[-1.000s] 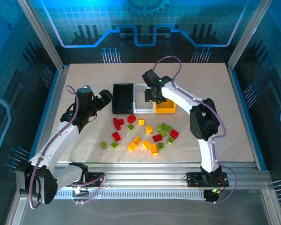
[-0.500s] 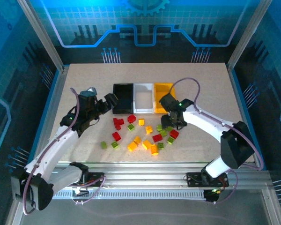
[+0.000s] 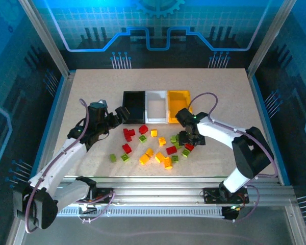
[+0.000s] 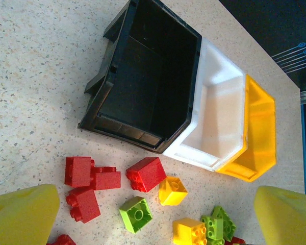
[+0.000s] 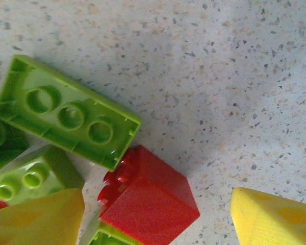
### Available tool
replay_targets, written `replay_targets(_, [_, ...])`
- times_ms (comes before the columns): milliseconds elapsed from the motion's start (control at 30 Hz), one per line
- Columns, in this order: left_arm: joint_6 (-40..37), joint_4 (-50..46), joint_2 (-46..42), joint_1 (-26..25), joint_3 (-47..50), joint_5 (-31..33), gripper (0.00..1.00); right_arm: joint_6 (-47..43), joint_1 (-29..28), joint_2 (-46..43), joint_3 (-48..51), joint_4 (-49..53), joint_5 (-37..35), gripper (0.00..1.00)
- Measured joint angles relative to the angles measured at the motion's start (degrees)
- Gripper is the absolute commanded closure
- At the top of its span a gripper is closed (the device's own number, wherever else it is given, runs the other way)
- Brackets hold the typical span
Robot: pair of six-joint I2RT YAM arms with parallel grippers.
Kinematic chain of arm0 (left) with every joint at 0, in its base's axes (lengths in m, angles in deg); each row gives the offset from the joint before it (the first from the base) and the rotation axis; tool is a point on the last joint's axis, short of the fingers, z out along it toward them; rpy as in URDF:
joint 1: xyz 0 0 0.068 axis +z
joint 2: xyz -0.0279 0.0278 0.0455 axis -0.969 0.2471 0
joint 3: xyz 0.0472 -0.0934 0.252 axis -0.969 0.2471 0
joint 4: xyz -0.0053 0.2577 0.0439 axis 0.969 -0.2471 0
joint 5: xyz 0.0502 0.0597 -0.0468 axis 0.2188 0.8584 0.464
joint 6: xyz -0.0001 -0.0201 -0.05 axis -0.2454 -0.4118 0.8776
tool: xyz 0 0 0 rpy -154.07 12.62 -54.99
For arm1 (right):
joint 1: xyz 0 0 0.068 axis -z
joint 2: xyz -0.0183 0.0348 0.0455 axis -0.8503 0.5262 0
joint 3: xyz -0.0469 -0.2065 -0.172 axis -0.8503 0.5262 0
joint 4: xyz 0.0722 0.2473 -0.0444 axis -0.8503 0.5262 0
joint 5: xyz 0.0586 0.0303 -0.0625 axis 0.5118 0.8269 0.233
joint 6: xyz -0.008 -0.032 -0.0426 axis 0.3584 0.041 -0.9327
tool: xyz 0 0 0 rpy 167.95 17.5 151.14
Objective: Sort the legos into containers by color
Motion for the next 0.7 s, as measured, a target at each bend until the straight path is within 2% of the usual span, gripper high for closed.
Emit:
replay_targets(233, [0.02, 0.04, 0.00, 0.00, 0.00, -0.02, 0.01, 1.60, 3.39, -0.66, 2.51, 0.07, -0.68, 0.32])
replay_targets(367, [0.04, 0.09, 0.02, 0.00, 0.04, -0.02, 0.01, 1.68, 5.68, -1.62, 4.11, 0.02, -0.37, 0.30])
replay_targets(500, [0.04, 0.17, 0.35, 0.00, 0.04, -0.02, 0.01, 1.64, 5.62, -1.53, 4.20, -0.94, 1.38, 0.31])
replay_targets(700, [0.07, 0.52, 0.50, 0.00, 0.07, -0.02, 0.01, 1.70, 5.62, -0.94, 5.05, -2.40, 2.60, 0.44])
